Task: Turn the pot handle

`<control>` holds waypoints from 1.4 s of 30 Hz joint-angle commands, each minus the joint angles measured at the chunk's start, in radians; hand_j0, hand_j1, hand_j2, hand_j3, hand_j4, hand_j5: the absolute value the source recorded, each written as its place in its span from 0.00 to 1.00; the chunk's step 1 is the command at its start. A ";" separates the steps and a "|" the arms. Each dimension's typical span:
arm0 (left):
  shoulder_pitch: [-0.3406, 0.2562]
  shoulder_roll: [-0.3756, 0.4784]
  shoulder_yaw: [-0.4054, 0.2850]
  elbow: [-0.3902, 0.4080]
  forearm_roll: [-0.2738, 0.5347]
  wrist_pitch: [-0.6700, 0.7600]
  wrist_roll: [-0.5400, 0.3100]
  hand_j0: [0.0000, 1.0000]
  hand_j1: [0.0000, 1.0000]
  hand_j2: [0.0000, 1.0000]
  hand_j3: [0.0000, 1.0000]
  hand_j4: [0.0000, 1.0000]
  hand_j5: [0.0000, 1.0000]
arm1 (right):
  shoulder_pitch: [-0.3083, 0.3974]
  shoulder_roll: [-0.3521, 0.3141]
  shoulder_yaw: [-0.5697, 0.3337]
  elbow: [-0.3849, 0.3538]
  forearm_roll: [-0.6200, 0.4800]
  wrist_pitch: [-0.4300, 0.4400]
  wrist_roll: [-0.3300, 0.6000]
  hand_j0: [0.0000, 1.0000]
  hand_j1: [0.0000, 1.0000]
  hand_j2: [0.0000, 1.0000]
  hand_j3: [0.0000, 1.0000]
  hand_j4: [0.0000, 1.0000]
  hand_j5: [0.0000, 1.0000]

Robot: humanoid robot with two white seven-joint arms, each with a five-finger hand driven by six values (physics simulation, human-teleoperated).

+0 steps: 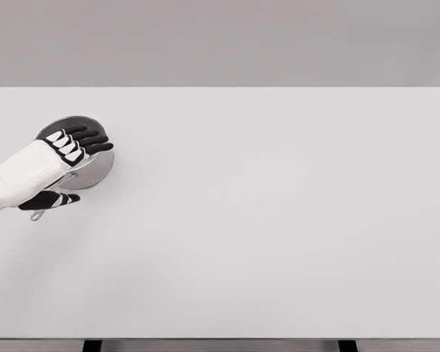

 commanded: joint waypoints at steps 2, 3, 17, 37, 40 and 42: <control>0.006 0.014 -0.004 0.000 -0.057 0.001 0.000 1.00 1.00 1.00 1.00 1.00 1.00 | 0.000 0.000 -0.001 0.000 0.000 0.001 0.000 1.00 1.00 1.00 1.00 1.00 1.00; 0.008 0.034 -0.004 0.000 -0.078 0.001 0.000 1.00 1.00 1.00 1.00 1.00 1.00 | 0.000 0.000 -0.001 0.000 0.000 -0.001 0.000 1.00 1.00 1.00 1.00 1.00 1.00; -0.003 0.062 -0.070 0.000 -0.115 0.001 0.000 1.00 1.00 1.00 1.00 1.00 1.00 | 0.000 0.000 0.000 0.000 0.000 0.001 0.000 1.00 1.00 1.00 1.00 1.00 1.00; -0.032 0.051 -0.073 0.076 -0.212 0.001 0.000 1.00 1.00 1.00 1.00 1.00 1.00 | 0.000 0.000 0.000 0.000 0.000 0.001 0.000 1.00 1.00 1.00 1.00 1.00 1.00; -0.034 0.060 -0.069 0.076 -0.212 0.001 0.000 1.00 1.00 1.00 1.00 1.00 1.00 | 0.000 0.000 0.000 0.000 0.000 -0.001 0.000 1.00 1.00 1.00 1.00 1.00 1.00; -0.032 0.061 -0.067 0.076 -0.212 0.001 0.000 1.00 1.00 1.00 1.00 1.00 1.00 | 0.002 0.000 0.000 0.000 0.000 0.001 0.000 1.00 1.00 1.00 1.00 1.00 1.00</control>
